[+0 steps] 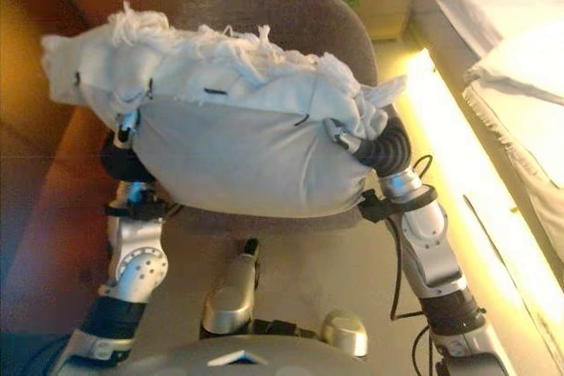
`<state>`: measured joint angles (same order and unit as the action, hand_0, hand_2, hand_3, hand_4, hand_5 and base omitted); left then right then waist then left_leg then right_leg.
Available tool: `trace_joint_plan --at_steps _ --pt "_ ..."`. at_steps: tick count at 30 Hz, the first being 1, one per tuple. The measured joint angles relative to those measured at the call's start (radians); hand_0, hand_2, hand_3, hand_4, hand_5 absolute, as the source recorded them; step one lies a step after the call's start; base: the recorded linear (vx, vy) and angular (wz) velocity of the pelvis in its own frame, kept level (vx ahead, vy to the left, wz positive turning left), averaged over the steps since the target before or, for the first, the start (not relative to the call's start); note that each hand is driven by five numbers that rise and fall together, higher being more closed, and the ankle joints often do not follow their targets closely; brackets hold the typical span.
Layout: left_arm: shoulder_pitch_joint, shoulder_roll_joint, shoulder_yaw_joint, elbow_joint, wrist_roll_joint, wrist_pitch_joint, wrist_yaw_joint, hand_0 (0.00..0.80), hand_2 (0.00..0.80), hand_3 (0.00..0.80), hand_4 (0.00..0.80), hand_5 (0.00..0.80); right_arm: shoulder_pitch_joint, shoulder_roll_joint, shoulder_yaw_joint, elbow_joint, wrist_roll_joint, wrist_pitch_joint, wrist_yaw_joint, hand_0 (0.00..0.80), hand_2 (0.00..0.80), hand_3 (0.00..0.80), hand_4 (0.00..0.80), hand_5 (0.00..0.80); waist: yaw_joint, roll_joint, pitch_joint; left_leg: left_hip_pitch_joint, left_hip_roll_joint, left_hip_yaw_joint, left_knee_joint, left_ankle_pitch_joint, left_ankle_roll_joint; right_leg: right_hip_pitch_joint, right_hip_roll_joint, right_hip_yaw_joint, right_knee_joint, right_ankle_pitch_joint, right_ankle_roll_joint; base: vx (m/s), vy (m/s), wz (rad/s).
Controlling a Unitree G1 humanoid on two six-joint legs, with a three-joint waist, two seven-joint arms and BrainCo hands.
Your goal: Pick up the cushion and take it to the sofa
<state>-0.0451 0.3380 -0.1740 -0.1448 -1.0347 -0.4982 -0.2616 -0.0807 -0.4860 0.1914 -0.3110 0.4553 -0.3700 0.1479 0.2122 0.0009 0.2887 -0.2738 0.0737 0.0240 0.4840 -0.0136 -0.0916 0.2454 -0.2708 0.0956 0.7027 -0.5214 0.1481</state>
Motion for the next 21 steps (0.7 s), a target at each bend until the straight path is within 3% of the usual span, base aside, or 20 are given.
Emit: trace_joint_plan --at_steps 1,2,4,6,8,9,10,12,13,14,15,16,17,18,19,20,21 --pt "-0.001 0.022 0.011 -0.005 0.000 0.003 0.001 0.800 0.800 0.800 0.800 0.800 -0.006 0.024 0.004 -0.001 0.000 0.000 0.000 0.800 0.800 0.800 0.800 0.800 0.019 -0.046 -0.029 -0.032 -0.034 0.007 0.041 -0.041 0.012 0.003 -0.016 -0.024 0.011 0.097 -0.028 0.336 0.142 -0.32" --pt "-0.001 0.016 0.021 -0.017 0.000 0.005 0.001 0.800 0.800 0.800 0.800 0.800 -0.016 0.035 0.003 -0.002 0.000 0.000 0.000 0.800 0.800 0.800 0.800 0.800 0.026 -0.055 -0.041 -0.049 -0.041 -0.004 0.066 -0.048 0.023 0.019 -0.033 -0.050 -0.041 0.115 -0.024 0.317 0.121 -0.05" --pt "-0.002 0.024 0.029 -0.032 0.002 0.010 0.001 0.800 0.800 0.800 0.800 0.800 -0.018 0.047 0.006 -0.003 -0.001 -0.005 -0.014 0.800 0.800 0.800 0.800 0.800 0.019 -0.051 -0.050 -0.067 -0.049 -0.031 0.075 -0.057 0.028 0.039 0.006 -0.048 -0.117 0.218 0.014 0.397 0.111 0.28" --pt "-0.014 0.040 0.030 -0.028 0.000 0.016 0.001 0.800 0.800 0.800 0.800 0.800 -0.015 0.054 0.013 -0.004 -0.004 -0.010 -0.027 0.800 0.800 0.800 0.800 0.800 0.015 -0.064 -0.057 -0.057 -0.062 -0.048 0.012 -0.048 0.048 0.018 0.019 -0.040 -0.125 0.274 0.022 0.352 0.040 0.27" --pt "-0.015 0.051 0.036 -0.022 -0.002 0.024 0.000 0.800 0.800 0.800 0.800 0.800 -0.012 0.060 0.021 -0.003 -0.023 -0.010 -0.038 0.800 0.800 0.800 0.800 0.800 0.017 -0.066 -0.058 -0.002 -0.080 -0.051 -0.107 -0.001 0.065 -0.027 0.042 -0.061 -0.147 0.204 0.031 0.366 -0.073 0.10" --pt "-0.012 0.048 0.039 -0.022 -0.003 0.017 -0.001 0.800 0.800 0.800 0.800 0.800 -0.029 0.060 0.030 0.001 -0.035 -0.010 -0.047 0.800 0.800 0.800 0.800 0.800 0.022 -0.062 -0.059 0.032 -0.086 -0.061 -0.171 0.018 0.086 -0.084 0.040 -0.093 -0.140 0.163 0.002 0.388 -0.104 -0.28" --pt "-0.009 0.048 0.040 -0.024 -0.005 0.006 -0.001 0.800 0.800 0.800 0.800 0.800 -0.042 0.059 0.038 0.004 -0.043 -0.010 -0.054 0.800 0.800 0.800 0.800 0.800 0.020 -0.041 -0.059 0.065 -0.081 -0.080 -0.231 0.047 0.095 -0.131 0.062 -0.109 -0.178 0.141 -0.005 0.408 -0.134 -0.42" --pt "-0.019 0.033 0.042 -0.034 -0.005 0.004 -0.006 0.800 0.800 0.800 0.800 0.800 -0.049 0.051 0.042 0.003 -0.045 -0.015 -0.073 0.800 0.800 0.800 0.800 0.800 -0.019 -0.007 -0.061 0.092 -0.063 -0.123 -0.294 0.073 0.094 -0.237 0.117 -0.127 -0.254 0.152 -0.047 0.462 -0.187 0.00" --pt "-0.020 0.030 0.043 -0.034 -0.005 0.007 -0.007 0.800 0.800 0.800 0.800 0.800 -0.055 0.046 0.042 0.002 -0.051 -0.018 -0.086 0.800 0.800 0.800 0.800 0.800 -0.062 0.010 -0.058 0.087 -0.054 -0.156 -0.305 0.077 0.100 -0.278 0.150 -0.122 -0.265 0.213 -0.058 0.553 -0.255 0.65" --pt "-0.021 0.018 0.042 -0.033 -0.004 0.017 -0.008 0.800 0.800 0.800 0.800 0.800 -0.053 0.044 0.045 0.003 -0.052 -0.019 -0.103 0.800 0.800 0.800 0.800 0.800 -0.094 0.017 -0.058 0.087 -0.038 -0.173 -0.333 0.070 0.092 -0.295 0.181 -0.108 -0.288 0.255 -0.072 0.602 -0.291 0.95" --pt "-0.024 0.011 0.039 -0.026 -0.004 0.028 -0.010 0.800 0.800 0.800 0.800 0.800 -0.050 0.056 0.046 0.004 -0.054 -0.019 -0.118 0.800 0.800 0.800 0.800 0.800 -0.134 0.004 -0.060 0.091 -0.045 -0.186 -0.360 0.059 0.068 -0.285 0.190 -0.114 -0.334 0.277 -0.094 0.489 -0.249 1.12" --pt "-0.041 0.008 0.033 -0.001 -0.004 0.045 -0.015 0.800 0.800 0.800 0.800 0.800 -0.050 0.066 0.033 0.009 -0.062 -0.020 -0.138 0.800 0.800 0.800 0.800 0.800 -0.159 -0.047 -0.044 0.081 -0.111 -0.166 -0.249 0.046 0.065 -0.268 0.127 -0.178 -0.341 0.295 -0.092 0.396 -0.234 0.91" --pt "-0.043 0.009 0.025 0.017 -0.004 0.061 -0.015 0.800 0.800 0.800 0.800 0.800 -0.050 0.071 0.026 0.011 -0.071 -0.018 -0.148 0.800 0.800 0.800 0.800 0.800 -0.169 -0.076 -0.046 0.092 -0.157 -0.145 -0.136 0.013 0.068 -0.256 0.089 -0.203 -0.342 0.299 -0.088 0.305 -0.210 0.61" --pt "-0.038 0.010 0.017 0.017 -0.004 0.073 -0.018 0.800 0.800 0.800 0.800 0.800 -0.050 0.054 0.013 0.009 -0.072 -0.021 -0.152 0.800 0.800 0.800 0.800 0.800 -0.175 -0.068 -0.053 0.127 -0.164 -0.134 -0.088 -0.031 0.080 -0.243 0.094 -0.208 -0.339 0.300 -0.088 0.320 -0.220 0.30" --pt "-0.040 0.006 -0.002 0.017 -0.003 0.075 -0.020 0.800 0.800 0.800 0.800 0.800 -0.051 0.020 0.001 0.009 -0.071 -0.024 -0.154 0.800 0.800 0.800 0.800 0.800 -0.179 -0.027 -0.075 0.180 -0.140 -0.153 -0.144 -0.059 0.084 -0.242 0.131 -0.208 -0.334 0.299 -0.089 0.320 -0.162 0.51" --pt "-0.054 -0.002 -0.015 0.018 -0.002 0.075 -0.022 0.800 0.800 0.800 0.800 0.800 -0.054 0.005 -0.018 0.011 -0.070 -0.027 -0.154 0.800 0.800 0.800 0.800 0.800 -0.200 -0.006 -0.083 0.214 -0.120 -0.218 -0.227 -0.078 0.052 -0.257 0.158 -0.199 -0.292 0.285 -0.087 0.319 -0.120 0.71" --pt "-0.054 -0.011 -0.019 0.020 -0.003 0.075 -0.020 0.800 0.800 0.800 0.800 0.800 -0.054 -0.004 -0.023 0.014 -0.068 -0.021 -0.155 0.800 0.800 0.800 0.800 0.800 -0.205 -0.008 -0.080 0.229 -0.118 -0.254 -0.269 -0.052 0.045 -0.312 0.162 -0.157 -0.222 0.254 -0.100 0.215 -0.063 0.84"
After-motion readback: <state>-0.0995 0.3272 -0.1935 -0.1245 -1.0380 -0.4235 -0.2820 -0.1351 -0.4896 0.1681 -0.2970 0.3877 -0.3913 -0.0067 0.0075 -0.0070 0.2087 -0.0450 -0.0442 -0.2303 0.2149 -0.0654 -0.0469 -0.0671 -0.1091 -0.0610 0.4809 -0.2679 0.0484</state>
